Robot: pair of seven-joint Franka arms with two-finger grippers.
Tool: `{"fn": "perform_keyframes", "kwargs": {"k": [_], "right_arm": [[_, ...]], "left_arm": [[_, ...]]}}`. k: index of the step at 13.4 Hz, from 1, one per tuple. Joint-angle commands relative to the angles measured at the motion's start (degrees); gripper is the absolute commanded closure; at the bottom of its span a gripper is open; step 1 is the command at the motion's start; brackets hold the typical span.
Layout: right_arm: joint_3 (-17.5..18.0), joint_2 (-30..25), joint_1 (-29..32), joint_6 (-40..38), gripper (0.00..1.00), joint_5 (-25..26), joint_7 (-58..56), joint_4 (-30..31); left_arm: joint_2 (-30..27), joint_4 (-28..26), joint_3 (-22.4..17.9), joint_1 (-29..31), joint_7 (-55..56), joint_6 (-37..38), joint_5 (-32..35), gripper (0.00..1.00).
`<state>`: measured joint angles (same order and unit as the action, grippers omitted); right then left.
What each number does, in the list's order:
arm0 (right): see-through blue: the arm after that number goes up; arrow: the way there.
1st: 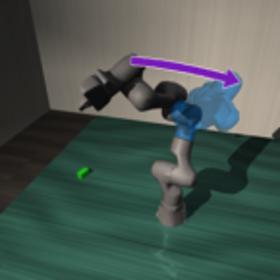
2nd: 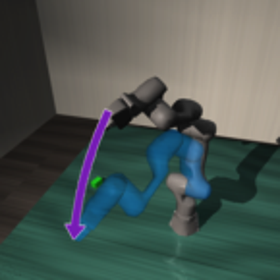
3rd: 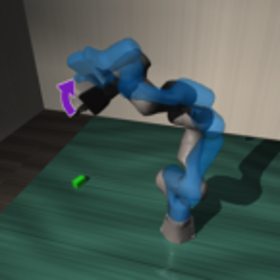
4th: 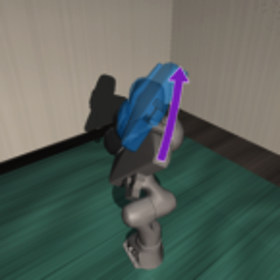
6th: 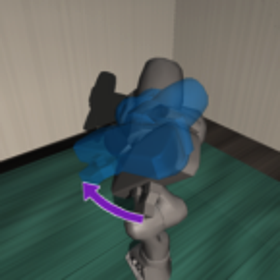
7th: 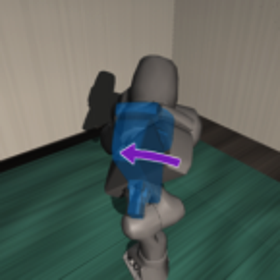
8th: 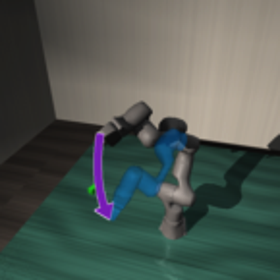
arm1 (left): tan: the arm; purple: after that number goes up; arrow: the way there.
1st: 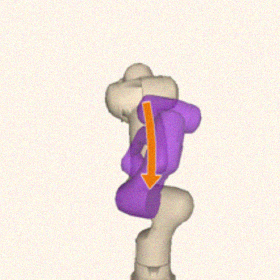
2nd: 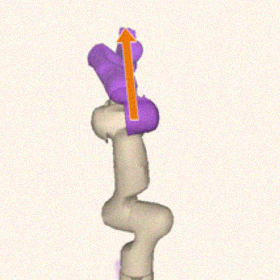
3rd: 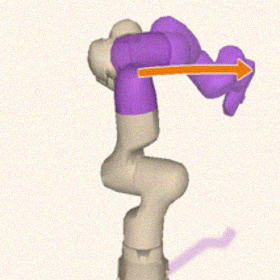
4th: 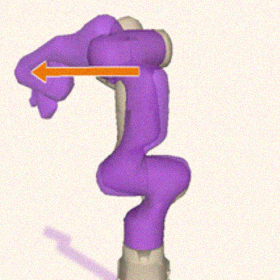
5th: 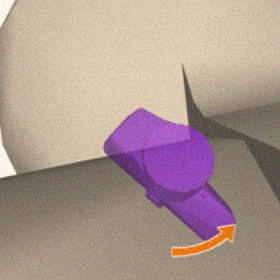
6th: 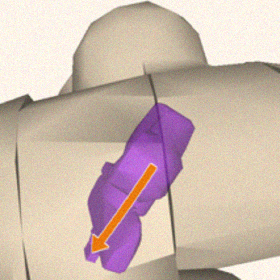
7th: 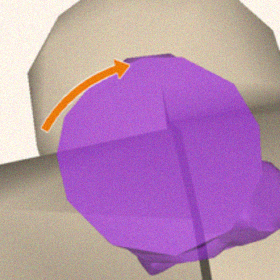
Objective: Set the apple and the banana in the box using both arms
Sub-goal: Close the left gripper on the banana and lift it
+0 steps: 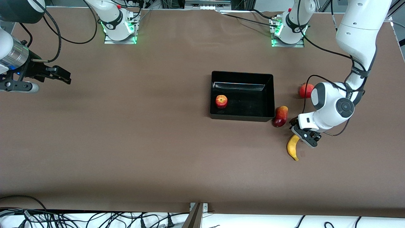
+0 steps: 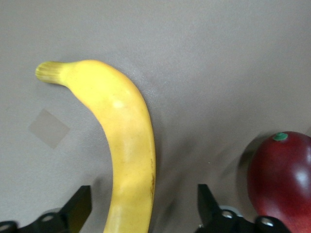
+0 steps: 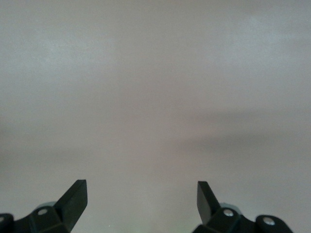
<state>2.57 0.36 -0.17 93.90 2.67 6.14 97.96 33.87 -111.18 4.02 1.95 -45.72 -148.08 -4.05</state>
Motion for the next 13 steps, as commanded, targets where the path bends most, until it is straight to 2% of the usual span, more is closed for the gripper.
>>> {"fn": "perform_keyframes", "kwargs": {"k": [1, 4, 6, 11, 13], "right_arm": [[-0.02, 0.25, -0.62, -1.17, 0.0, -0.82, 0.45, -1.2], [-0.02, 0.34, -0.63, -1.17, 0.0, -0.82, 0.28, -1.28], [-0.02, 0.25, -0.63, -1.26, 0.0, -0.82, 0.28, -1.2], [-0.02, 0.34, -0.63, -1.96, 0.0, -0.82, 0.36, -1.2], [-0.02, 0.34, -0.63, -1.96, 0.0, -0.82, 0.37, -1.28]], "left_arm": [[0.23, 0.53, 0.2, -0.01, -0.86, -0.28, 1.16, 1.0], [-1.26, 0.53, 0.2, 0.07, -0.24, 0.42, 1.42, 1.0], [-4.76, 0.53, 0.2, -0.28, -0.68, 1.39, 1.33, 1.0], [-18.82, -0.61, 0.29, -8.43, 1.68, 19.82, -5.43, 1.0], [-23.74, -5.25, 0.29, -12.91, 5.62, 24.14, -5.53, 1.0]]}}
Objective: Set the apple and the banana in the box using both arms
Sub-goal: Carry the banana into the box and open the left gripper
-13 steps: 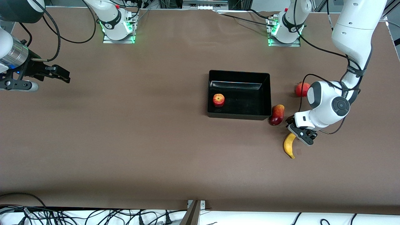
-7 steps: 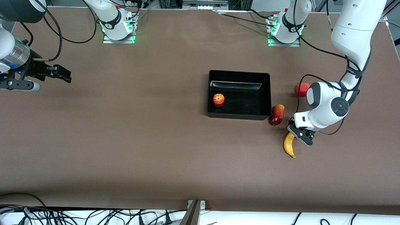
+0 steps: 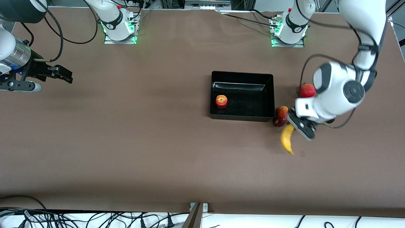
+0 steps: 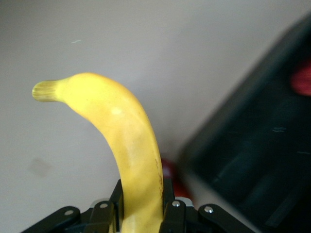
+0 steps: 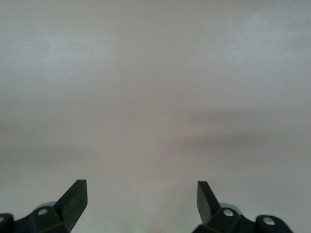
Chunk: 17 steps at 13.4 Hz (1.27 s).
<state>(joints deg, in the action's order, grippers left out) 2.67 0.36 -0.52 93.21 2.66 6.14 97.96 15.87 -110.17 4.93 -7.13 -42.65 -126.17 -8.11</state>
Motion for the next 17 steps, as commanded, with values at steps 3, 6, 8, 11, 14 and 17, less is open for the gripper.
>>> {"fn": "perform_keyframes", "kwargs": {"k": [3, 6, 8, 11, 14, 17], "right_arm": [[-0.12, 0.43, -0.27, -1.18, 0.0, -0.82, 0.54, -1.28], [-0.21, 0.52, -0.27, -1.1, 0.0, -0.99, 0.1, -1.36], [-0.21, 0.6, -0.27, -1.1, 0.0, -1.17, 0.45, -1.45], [-0.21, 0.6, -0.27, -1.1, 0.0, -1.17, 0.45, -1.45], [-0.21, 0.6, -0.27, -1.18, 0.0, -1.26, 0.28, -1.37], [-0.21, 0.6, -0.27, -1.18, 0.0, -1.26, 0.45, -1.37]], "left_arm": [[-8.57, -12.77, -0.18, -9.99, 5.99, 2.25, -1.47, 1.0], [-8.49, -17.61, 1.13, -12.2, 6.52, -1.34, -1.47, 1.0], [-7.7, -18.32, 2.45, -12.82, 6.87, -1.88, -1.47, 1.0], [-7.0, -18.32, 2.63, -13.61, 8.98, -3.2, -1.47, 1.0], [-5.51, -18.24, 2.72, -13.7, 8.98, -5.12, -1.47, 1.0], [-1.12, -18.24, 2.72, -14.66, 9.33, -10.05, -1.47, 1.0]]}}
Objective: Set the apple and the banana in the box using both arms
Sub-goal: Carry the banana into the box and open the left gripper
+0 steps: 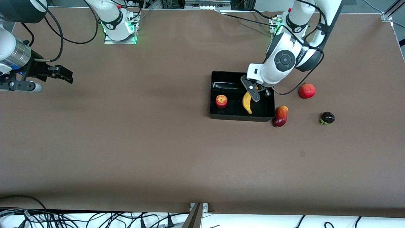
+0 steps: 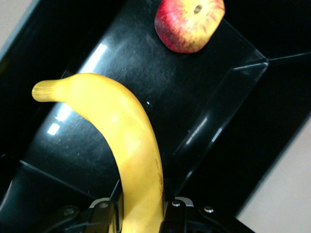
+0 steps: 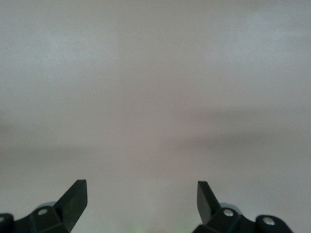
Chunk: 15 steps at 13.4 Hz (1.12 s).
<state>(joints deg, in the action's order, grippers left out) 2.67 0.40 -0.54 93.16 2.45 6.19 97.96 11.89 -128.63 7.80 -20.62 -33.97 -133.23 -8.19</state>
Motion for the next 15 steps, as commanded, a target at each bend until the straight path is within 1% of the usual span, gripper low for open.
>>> {"fn": "perform_keyframes", "kwargs": {"k": [1, 2, 3, 4, 5, 7, 8, 9, 11, 12, 13, 15], "right_arm": [[-0.21, 0.57, -0.25, -1.14, 0.0, -1.05, 0.4, -1.37], [-0.21, 0.57, -0.25, -1.14, 0.0, -0.96, 0.4, -1.37], [-0.21, 0.57, -0.25, -1.14, 0.0, -0.96, 0.4, -1.37], [-0.21, 0.57, -0.25, -1.14, 0.0, -1.04, 0.4, -1.37], [-0.21, 0.57, -0.25, -1.14, 0.0, -1.05, 0.4, -1.37], [-0.21, 0.57, -0.25, -1.05, 0.0, -1.05, 0.4, -1.37], [-0.21, 0.57, -0.25, -1.05, 0.0, -1.05, 0.4, -1.37], [-0.21, 0.57, -0.25, -1.13, 0.0, -1.05, 0.4, -1.37], [-0.21, 0.57, -0.25, -1.13, 0.0, -1.05, 0.49, -1.37], [-0.21, 0.57, -0.25, -1.05, 0.0, -1.05, 0.4, -1.37], [-0.21, 0.57, -0.25, -1.05, 0.0, -1.05, 0.49, -1.37], [-0.13, 0.57, -0.25, -0.7, 0.0, -1.05, 0.49, -1.37]], "left_arm": [[3.14, 0.22, -0.15, -1.43, 1.79, -3.09, -1.39, 1.0], [3.14, 0.3, -0.15, -1.61, 2.85, -3.0, -1.39, 1.0], [3.14, 0.22, -0.15, -1.61, 2.86, -2.74, -1.39, 0.84], [3.05, 0.3, -0.24, -1.44, 2.6, -2.48, -1.39, 0.01], [2.53, 0.31, -0.41, -0.91, 2.25, -2.13, -1.39, 0.0], [-0.62, 1.27, -1.11, 1.1, 2.51, -0.46, -0.87, 0.0], [-2.29, 2.06, -2.42, 2.68, 2.42, 0.07, -0.69, 0.0], [-3.01, 2.15, -2.7, 4.52, 2.07, 0.16, -0.6, 0.0], [-6.51, 2.33, -2.7, 9.09, 0.24, 0.86, -0.43, 0.0], [-8.44, 3.98, -2.7, 11.11, -1.86, 3.56, 0.01, 0.0], [-9.86, 6.69, -2.78, 13.13, -1.62, 8.9, 0.62, 0.0], [-12.15, 12.32, -3.66, 16.22, 2.31, 16.92, 0.72, 0.0]]}}
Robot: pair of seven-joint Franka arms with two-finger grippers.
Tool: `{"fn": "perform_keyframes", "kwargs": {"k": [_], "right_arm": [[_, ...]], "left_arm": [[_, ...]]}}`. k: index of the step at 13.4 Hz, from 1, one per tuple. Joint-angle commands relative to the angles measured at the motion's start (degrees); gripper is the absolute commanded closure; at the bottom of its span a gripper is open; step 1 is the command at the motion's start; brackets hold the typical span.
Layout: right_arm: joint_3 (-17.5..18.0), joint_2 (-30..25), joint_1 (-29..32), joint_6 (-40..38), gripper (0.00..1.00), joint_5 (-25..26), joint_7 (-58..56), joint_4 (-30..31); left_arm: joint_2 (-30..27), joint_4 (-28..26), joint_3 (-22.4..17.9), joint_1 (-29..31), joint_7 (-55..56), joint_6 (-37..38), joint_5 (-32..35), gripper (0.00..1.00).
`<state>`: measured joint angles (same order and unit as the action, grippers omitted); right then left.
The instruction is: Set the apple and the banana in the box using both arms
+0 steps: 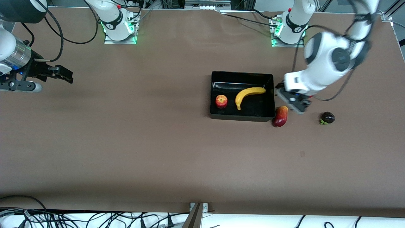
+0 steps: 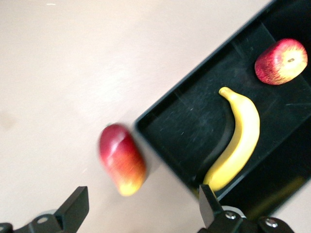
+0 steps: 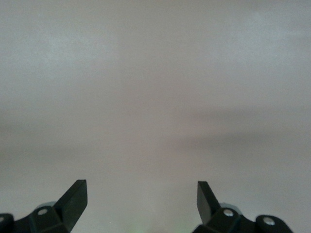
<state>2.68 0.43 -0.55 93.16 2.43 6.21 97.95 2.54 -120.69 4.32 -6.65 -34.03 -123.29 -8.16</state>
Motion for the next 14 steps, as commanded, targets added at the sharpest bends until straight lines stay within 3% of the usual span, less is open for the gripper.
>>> {"fn": "perform_keyframes", "kwargs": {"k": [1, 3, 6, 14], "right_arm": [[-0.22, 0.54, -0.24, -0.87, 0.0, -1.02, 0.47, -1.36], [-0.22, 0.54, -0.24, -0.52, 0.0, -1.02, 0.39, -1.36], [-0.13, 0.63, -0.42, -0.43, 0.0, -0.93, 0.12, -1.44], [-0.13, 0.63, -0.42, -0.34, 0.0, -1.02, 0.47, -1.53]], "left_arm": [[-4.2, 6.32, -1.15, 3.64, 5.44, 10.05, 0.77, 0.0], [-6.32, 10.45, -1.68, 5.93, 10.11, 16.46, 5.23, 0.0], [-6.77, 17.39, -2.91, 7.0, 22.66, 27.54, 6.57, 0.0], [-7.56, 19.79, -3.18, 10.42, 23.49, 28.72, 7.36, 0.0]]}}
